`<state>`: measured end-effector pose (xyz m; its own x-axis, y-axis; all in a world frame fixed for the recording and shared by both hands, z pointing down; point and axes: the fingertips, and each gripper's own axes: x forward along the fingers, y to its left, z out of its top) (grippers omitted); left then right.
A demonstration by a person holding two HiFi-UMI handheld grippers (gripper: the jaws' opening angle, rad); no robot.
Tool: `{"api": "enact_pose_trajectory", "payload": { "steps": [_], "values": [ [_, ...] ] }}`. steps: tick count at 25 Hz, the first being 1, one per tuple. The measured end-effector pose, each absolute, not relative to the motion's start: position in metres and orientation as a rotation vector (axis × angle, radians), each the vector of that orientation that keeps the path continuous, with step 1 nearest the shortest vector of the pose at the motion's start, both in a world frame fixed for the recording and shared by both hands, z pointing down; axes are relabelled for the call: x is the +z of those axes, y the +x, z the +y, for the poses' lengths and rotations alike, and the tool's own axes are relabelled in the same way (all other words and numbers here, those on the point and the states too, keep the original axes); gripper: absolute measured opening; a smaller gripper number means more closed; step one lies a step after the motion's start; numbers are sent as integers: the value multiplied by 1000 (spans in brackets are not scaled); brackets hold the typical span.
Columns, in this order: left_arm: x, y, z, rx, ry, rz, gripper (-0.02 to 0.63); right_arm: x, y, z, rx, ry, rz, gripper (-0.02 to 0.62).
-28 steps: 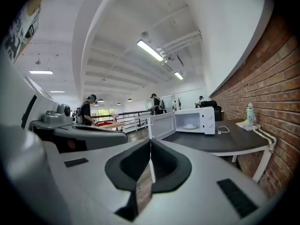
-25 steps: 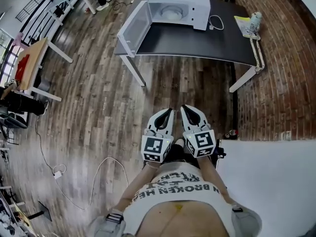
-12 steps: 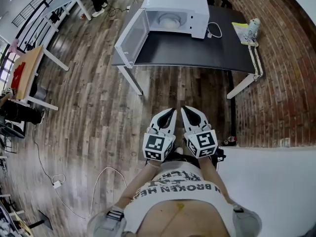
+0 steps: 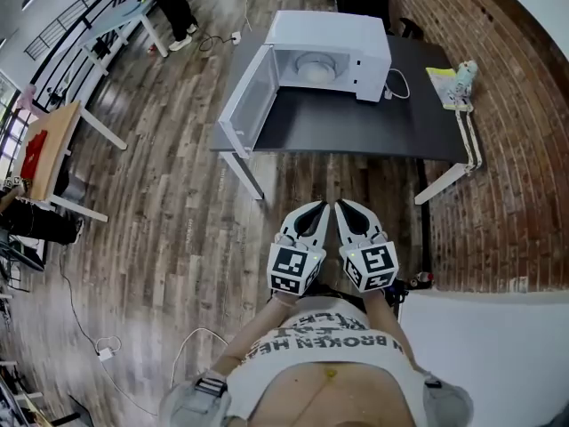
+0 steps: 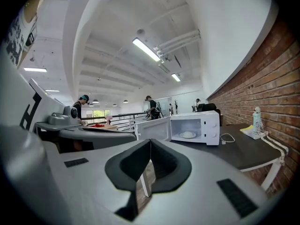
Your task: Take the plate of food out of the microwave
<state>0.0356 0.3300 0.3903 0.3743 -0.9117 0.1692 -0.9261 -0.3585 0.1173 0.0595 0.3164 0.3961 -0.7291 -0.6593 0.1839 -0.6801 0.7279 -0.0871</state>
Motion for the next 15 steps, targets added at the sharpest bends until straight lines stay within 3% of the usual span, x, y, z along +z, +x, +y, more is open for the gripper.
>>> {"api": "enact_pose_trajectory", "payload": {
  "steps": [15],
  "values": [
    [395, -34, 287, 122, 2434, -1655, 7, 404, -2, 270, 265, 1117, -2785, 9]
  ]
}}
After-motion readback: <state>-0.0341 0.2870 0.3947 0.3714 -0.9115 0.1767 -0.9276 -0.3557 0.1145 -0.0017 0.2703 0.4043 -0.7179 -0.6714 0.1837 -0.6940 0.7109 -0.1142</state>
